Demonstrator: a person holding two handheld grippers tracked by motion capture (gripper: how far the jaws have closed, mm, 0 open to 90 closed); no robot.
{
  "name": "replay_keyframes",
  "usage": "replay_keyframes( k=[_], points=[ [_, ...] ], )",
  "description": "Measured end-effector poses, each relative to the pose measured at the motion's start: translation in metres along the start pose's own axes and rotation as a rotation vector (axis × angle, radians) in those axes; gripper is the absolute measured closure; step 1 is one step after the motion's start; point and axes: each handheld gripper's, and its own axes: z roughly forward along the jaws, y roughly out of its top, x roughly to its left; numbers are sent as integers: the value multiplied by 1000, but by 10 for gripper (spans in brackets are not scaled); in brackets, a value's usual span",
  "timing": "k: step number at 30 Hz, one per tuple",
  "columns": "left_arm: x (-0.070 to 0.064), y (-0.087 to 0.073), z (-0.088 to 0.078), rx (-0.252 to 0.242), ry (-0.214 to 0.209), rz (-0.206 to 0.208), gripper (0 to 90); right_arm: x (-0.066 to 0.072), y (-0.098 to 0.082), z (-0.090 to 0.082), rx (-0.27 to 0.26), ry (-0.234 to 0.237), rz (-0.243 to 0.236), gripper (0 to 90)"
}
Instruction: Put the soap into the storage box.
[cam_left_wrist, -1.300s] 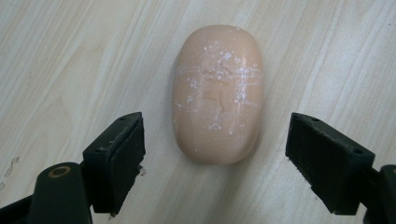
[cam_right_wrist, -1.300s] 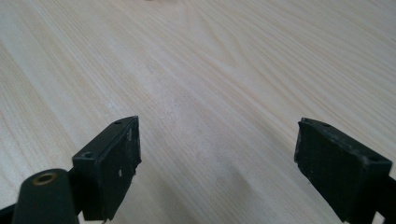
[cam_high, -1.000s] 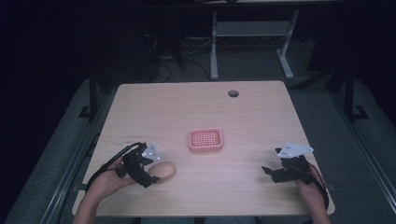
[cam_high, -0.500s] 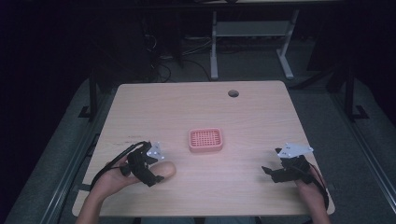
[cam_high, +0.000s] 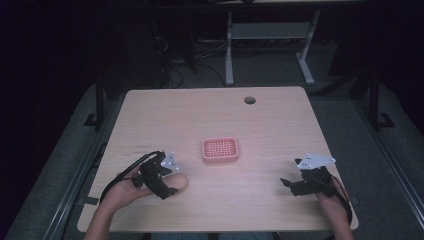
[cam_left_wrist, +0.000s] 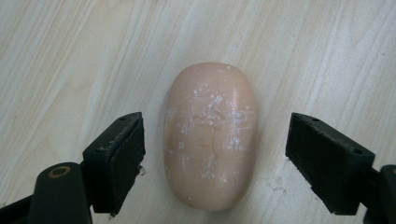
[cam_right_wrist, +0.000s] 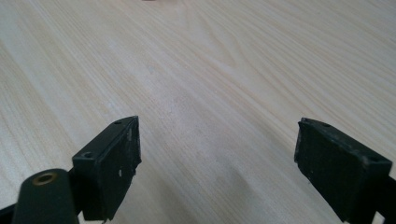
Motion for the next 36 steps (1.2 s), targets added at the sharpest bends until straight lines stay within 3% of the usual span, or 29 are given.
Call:
replay_keyframes(
  k=[18,27,36],
  points=[
    [0,5,11,21,-16,3,196,0,0,0,1,-1,-3,140],
    [5,2,22,64,-20,-17,208,0,0,0,2,0,-6,139],
    [6,2,28,100,-27,-13,230,0,0,0,2,-1,-7,139]
  ],
)
